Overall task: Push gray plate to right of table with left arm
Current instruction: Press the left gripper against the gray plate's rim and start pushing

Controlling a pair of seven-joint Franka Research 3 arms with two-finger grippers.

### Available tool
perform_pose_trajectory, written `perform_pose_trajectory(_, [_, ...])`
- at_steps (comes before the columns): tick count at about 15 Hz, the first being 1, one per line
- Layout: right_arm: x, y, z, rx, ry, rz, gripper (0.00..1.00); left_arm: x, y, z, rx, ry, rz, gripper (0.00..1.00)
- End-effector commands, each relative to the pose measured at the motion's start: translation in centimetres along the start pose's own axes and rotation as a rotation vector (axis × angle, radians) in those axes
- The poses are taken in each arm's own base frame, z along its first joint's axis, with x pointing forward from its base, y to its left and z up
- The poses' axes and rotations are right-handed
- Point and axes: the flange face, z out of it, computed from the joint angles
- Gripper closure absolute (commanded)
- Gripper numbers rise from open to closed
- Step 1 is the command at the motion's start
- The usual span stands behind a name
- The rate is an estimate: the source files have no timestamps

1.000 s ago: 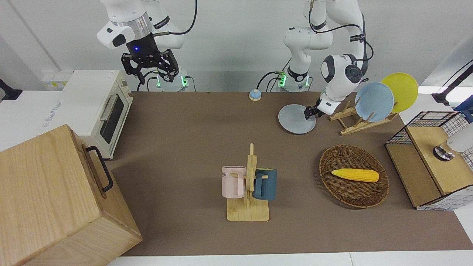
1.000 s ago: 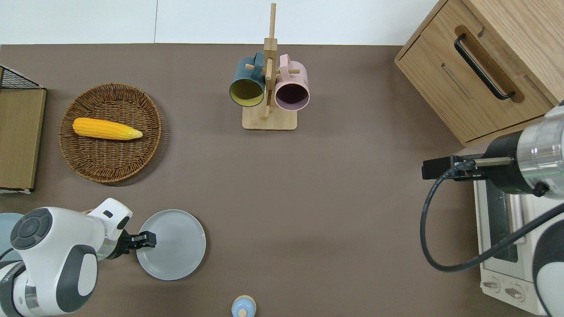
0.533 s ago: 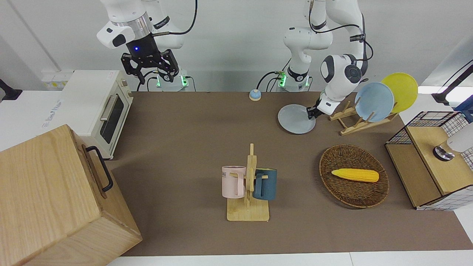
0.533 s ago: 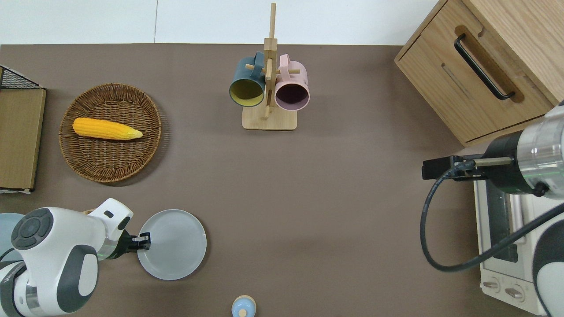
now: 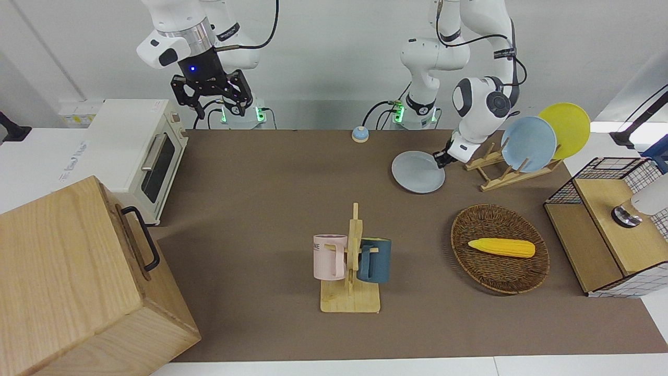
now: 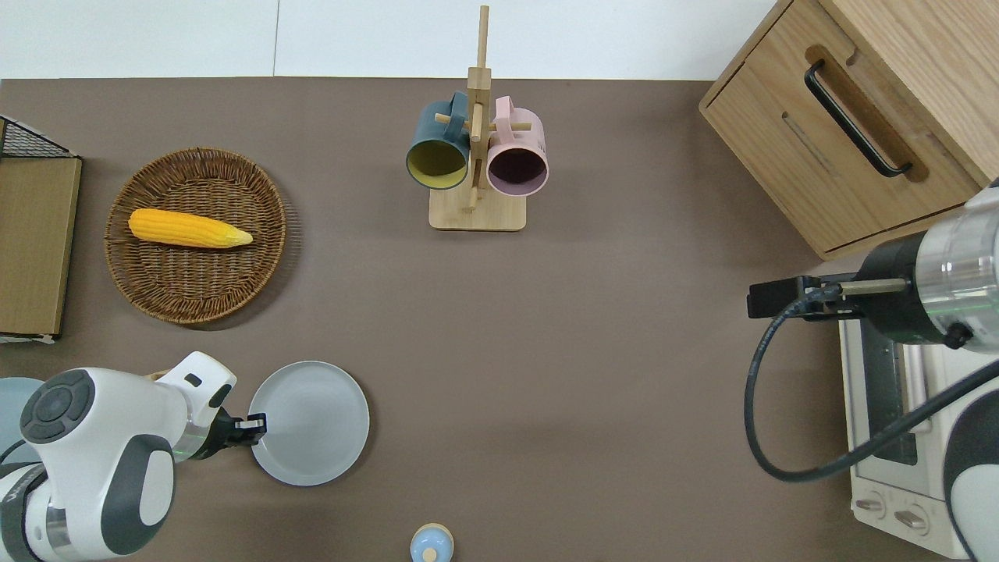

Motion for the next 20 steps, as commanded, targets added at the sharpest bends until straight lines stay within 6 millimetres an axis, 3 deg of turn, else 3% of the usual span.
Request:
perform_pose_trajectory(1, [0.1,0.0,-0.3,0.018,0.000,0.003,0.005,-0.2,0.5,0.7,-0.004,0.013,0.009,1.00])
perform_pose_trajectory(10, [0.1,0.0,-0.3,0.018,0.000,0.004,0.005,-0.9,4.9,1.0,0.002,0.026,0.029,1.00])
perform_pose_trajectory(20, [0.1,0.0,-0.3,0.018,0.000,0.003,0.005,-2.9,12.4,1.6,-0.035,0.056,0.003,1.00])
